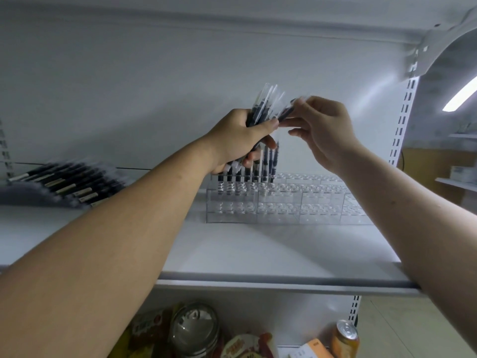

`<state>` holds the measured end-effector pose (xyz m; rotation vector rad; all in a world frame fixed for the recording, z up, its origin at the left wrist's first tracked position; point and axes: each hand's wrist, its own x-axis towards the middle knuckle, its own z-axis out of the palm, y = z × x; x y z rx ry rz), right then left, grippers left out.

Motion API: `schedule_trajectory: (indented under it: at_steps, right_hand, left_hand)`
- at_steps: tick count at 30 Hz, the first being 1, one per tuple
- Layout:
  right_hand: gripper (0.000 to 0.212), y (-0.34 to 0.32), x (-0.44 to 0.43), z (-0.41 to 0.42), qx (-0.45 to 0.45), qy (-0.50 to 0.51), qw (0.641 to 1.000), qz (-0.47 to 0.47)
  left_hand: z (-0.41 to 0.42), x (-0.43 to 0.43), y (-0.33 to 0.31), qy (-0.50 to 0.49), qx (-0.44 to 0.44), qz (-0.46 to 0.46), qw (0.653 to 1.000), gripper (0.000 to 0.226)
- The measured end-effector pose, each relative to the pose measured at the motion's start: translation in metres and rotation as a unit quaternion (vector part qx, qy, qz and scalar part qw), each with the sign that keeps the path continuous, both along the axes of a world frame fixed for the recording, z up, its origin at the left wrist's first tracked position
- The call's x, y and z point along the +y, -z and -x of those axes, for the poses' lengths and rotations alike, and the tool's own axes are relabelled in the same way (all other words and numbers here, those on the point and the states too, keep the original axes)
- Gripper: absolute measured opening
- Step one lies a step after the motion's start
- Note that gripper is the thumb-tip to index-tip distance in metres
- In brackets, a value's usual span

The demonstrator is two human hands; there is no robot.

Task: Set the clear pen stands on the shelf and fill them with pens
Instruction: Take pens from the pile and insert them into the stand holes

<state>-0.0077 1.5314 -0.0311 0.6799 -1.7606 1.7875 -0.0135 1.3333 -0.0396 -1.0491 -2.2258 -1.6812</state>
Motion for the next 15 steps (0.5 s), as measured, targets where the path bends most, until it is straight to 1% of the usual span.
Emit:
schedule_trajectory:
  at_steps: [3, 4, 5, 7, 9, 10, 13, 15]
  right_hand:
    - [0.019, -0.011, 0.011, 0.002, 0.009, 0.040, 0.993, 0.115]
    - [0.019, -0.013, 0.016, 0.004, 0.019, 0.069, 0.989, 0.128]
    - [0.019, -0.015, 0.020, 0.006, 0.034, 0.106, 0.987, 0.114]
    - [0.016, -0.012, 0.022, 0.007, 0.071, 0.173, 0.982, 0.014]
    - [0.016, -0.006, 0.015, 0.007, 0.091, 0.203, 0.969, -0.110]
    - [0.016, -0.002, 0.011, 0.006, 0.092, 0.210, 0.961, -0.156]
    - [0.018, 0.003, 0.004, 0.006, 0.085, 0.222, 0.940, -0.244]
    - [0.019, 0.005, 0.003, 0.005, 0.079, 0.215, 0.934, -0.275]
  left_hand:
    - [0.002, -0.002, 0.001, -0.010, -0.008, 0.004, 1.000, 0.031]
    - [0.002, -0.003, 0.001, -0.013, -0.005, 0.007, 1.000, 0.034]
    - [0.002, -0.003, 0.001, -0.015, 0.001, 0.009, 1.000, 0.036]
    - [0.002, -0.004, 0.000, -0.019, 0.014, 0.004, 1.000, 0.042]
    - [0.002, -0.003, 0.000, -0.016, 0.027, -0.005, 0.999, 0.042]
    - [0.001, -0.003, -0.001, -0.012, 0.034, -0.009, 0.999, 0.040]
    - [0.000, -0.003, -0.002, 0.000, 0.051, -0.011, 0.999, 0.024]
    - [0.000, -0.003, -0.001, 0.004, 0.056, -0.009, 0.998, 0.022]
